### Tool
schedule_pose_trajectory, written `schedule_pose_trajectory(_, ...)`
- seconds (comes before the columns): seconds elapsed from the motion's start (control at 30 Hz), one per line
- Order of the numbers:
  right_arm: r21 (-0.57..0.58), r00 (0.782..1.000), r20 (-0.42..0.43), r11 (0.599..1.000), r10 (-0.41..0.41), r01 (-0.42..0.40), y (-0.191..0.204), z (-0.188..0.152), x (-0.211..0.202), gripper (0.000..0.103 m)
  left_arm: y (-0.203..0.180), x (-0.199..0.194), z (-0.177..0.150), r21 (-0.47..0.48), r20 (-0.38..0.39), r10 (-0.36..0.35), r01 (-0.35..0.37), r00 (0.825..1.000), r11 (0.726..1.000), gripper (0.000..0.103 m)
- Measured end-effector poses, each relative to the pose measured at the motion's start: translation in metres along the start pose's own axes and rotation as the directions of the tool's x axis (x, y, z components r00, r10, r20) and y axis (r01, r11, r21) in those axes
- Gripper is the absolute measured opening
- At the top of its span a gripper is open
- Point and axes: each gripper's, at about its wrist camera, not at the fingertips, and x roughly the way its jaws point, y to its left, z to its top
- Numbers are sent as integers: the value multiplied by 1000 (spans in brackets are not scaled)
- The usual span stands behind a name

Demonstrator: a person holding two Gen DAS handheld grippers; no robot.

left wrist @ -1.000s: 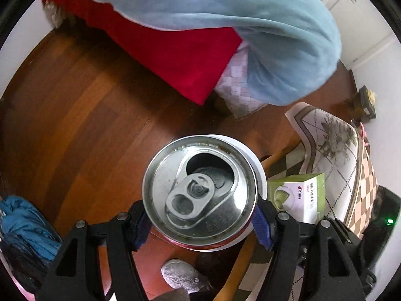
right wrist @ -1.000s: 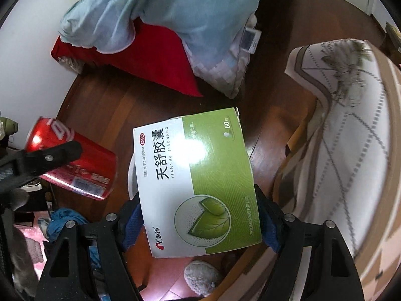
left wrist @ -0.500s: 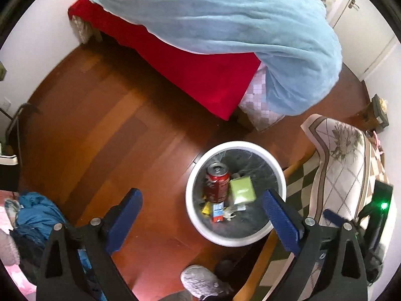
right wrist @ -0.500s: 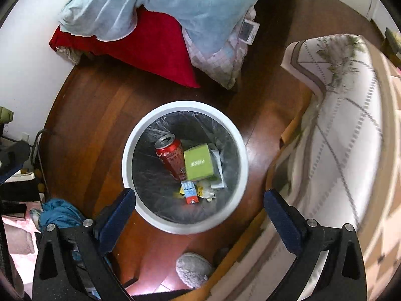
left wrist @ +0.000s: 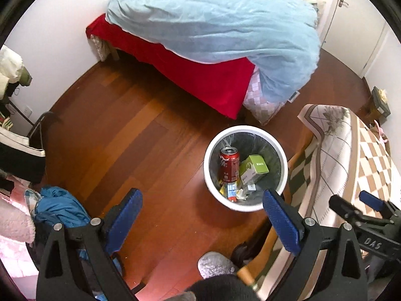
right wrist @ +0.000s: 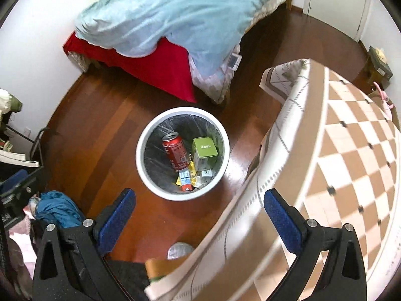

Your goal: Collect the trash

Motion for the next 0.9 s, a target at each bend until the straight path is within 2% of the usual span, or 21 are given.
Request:
schedule_pose_trajectory(0.2,-24,997,65,999,48,-47,1,-35,-68,103,1,-62,-29,23,69,-24,23,997,999,98)
schedule_pose_trajectory(0.4,-46,984,135,993,116,-111,0,-67,-139,103,-2,-124,-55,51,136,-84,77,987,996,98)
schedule_pose_trajectory(0.63,-84,960,206,981,190,-177,-7,-101,-218,103,-4,-191,-79,77,217,-153,140,964,987,98)
schedule_pose_trajectory(0.9,-133,931,244,960,272,-245,-4,-121,-276,103,0,-245,-92,102,294,-219,197,931,975,98)
